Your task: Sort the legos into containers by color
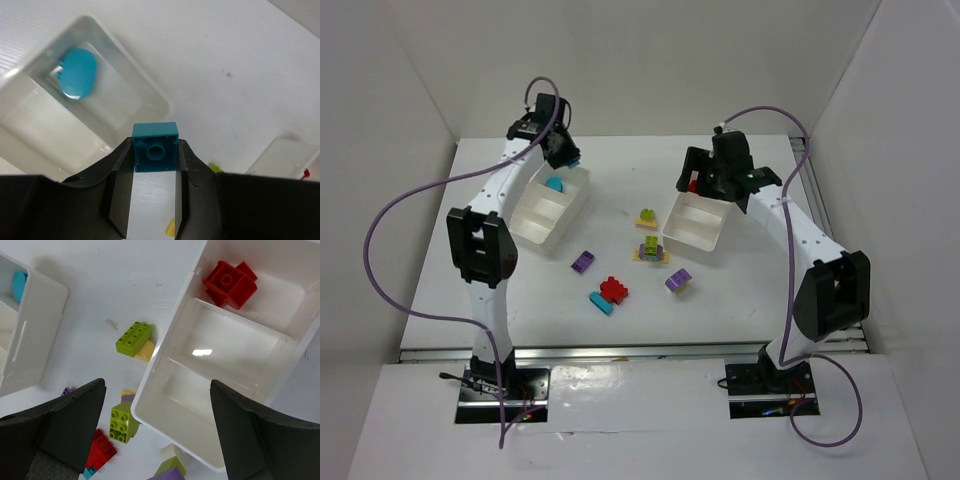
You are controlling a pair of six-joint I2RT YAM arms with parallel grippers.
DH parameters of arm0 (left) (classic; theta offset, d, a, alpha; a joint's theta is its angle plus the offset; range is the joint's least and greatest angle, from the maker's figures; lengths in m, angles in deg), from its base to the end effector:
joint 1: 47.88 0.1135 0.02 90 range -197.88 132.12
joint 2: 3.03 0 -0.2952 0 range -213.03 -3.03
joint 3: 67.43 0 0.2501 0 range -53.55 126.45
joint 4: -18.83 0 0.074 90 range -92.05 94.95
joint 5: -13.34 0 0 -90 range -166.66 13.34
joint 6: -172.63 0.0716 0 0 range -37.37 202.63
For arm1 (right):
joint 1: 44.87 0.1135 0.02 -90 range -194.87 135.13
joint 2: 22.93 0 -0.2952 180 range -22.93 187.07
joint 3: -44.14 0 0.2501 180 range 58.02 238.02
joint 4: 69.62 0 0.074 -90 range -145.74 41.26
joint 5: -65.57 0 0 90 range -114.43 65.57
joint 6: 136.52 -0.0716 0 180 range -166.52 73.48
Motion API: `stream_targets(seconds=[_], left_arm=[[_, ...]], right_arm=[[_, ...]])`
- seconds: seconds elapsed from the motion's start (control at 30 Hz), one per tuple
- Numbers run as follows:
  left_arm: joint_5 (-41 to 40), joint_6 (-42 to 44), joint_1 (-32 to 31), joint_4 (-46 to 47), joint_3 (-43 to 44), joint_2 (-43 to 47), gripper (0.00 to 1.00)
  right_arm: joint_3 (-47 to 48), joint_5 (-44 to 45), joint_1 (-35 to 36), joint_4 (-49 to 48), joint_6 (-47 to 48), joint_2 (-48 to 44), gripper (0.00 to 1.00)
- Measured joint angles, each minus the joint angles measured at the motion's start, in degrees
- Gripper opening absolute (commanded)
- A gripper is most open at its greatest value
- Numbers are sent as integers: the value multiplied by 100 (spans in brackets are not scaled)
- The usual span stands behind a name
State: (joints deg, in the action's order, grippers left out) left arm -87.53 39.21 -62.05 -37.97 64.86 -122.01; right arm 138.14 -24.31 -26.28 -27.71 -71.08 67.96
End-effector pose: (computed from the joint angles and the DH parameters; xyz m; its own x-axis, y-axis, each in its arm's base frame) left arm 0.4989 -0.1120 0.3300 -0.5587 -0.5551 -0.6162 -0.3804 0.8317 -0.4044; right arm 0.3676 0.1235 0.3310 -0.6720 0.2125 -0.7094 -0.0417 0.9456 0.3227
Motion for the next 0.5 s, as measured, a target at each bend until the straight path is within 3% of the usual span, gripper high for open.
stream_targets(seconds=[0.13,0.3,0.37,0.4,0.43,0.5], left_arm=[[120,22,476,-44,339,-433,0],[299,129,623,-122,498,-997,1],[354,138,623,-184,498,-1119,23],[372,144,621,-208,501,-1145,48],[380,162,621,-223,501,-1167,58],[426,210,621,-227,505,-1167,68]], right_arm=[[0,2,-28,0,0,0,92],[0,9,-76,2,0,0,92],[0,9,-87,2,0,0,92],[0,9,-87,2,0,0,92],[0,9,-90,2,0,2,92],[0,9,-90,2,0,2,92]])
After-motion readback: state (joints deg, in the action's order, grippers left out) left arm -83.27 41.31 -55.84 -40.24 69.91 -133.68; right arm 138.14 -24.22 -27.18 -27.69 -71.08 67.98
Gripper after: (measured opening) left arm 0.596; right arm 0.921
